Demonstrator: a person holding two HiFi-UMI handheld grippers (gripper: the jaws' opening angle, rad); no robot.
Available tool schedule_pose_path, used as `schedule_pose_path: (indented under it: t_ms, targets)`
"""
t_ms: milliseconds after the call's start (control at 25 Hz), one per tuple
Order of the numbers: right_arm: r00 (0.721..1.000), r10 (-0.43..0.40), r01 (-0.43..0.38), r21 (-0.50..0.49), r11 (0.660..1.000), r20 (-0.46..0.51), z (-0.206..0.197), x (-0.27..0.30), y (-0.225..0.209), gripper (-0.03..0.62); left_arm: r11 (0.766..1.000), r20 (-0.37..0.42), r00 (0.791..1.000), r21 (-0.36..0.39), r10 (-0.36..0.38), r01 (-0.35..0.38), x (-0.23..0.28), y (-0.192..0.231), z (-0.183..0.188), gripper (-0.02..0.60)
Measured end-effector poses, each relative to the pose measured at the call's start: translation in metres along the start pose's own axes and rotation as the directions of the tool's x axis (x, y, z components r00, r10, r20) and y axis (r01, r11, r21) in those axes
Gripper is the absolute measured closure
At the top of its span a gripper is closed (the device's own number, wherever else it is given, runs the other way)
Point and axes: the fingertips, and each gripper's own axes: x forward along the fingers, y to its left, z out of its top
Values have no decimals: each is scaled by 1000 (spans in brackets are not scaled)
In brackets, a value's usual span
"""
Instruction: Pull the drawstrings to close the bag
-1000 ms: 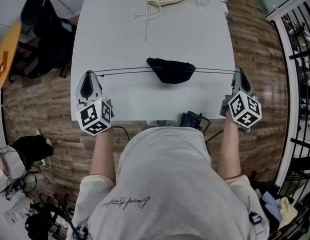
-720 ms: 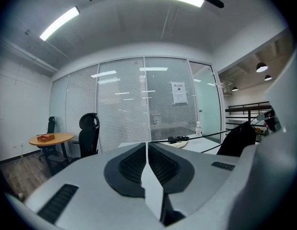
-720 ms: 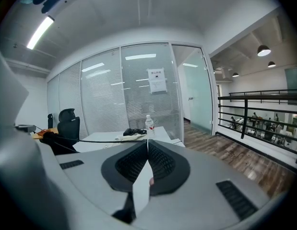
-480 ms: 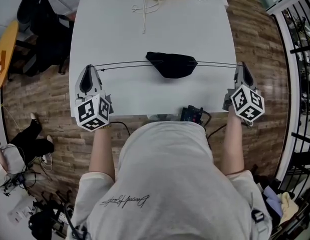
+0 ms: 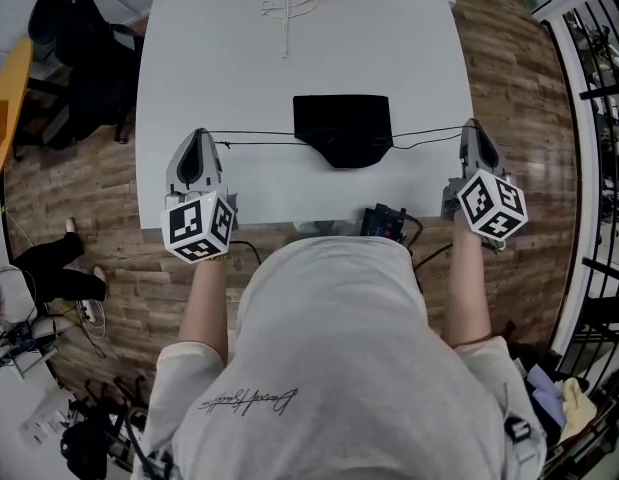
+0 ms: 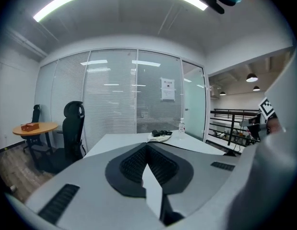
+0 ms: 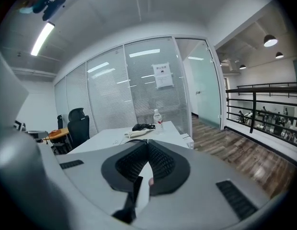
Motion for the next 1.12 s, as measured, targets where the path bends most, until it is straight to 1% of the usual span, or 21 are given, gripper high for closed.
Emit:
schedule_pose_path:
  t_ms: [200,440,680,880,1120]
  targets:
    - [999,52,-52,-5,999,-14,-6,1,21,568,997,-15,998,-47,-56,55,0,-22,-8,570]
    - [988,149,-150,-13,989,-38,-14,2,63,568,990,-5,993,-67,-121,120,0,-43,-3,570]
    - [964,257,-260,-36,965,-71,-26,2,111,568,982,1,986,-82,-170,169,0,-65,2,571]
    - [941,326,-332,-63,941,-97,-35,-1,140,568,975,-38,974,-24,-224,223,-3,-84,-4,571]
    - [913,389,-401,-93,911,-122,-38,-7,166,569,961,-27,961,-45,-275,274,-8,-102,0,571]
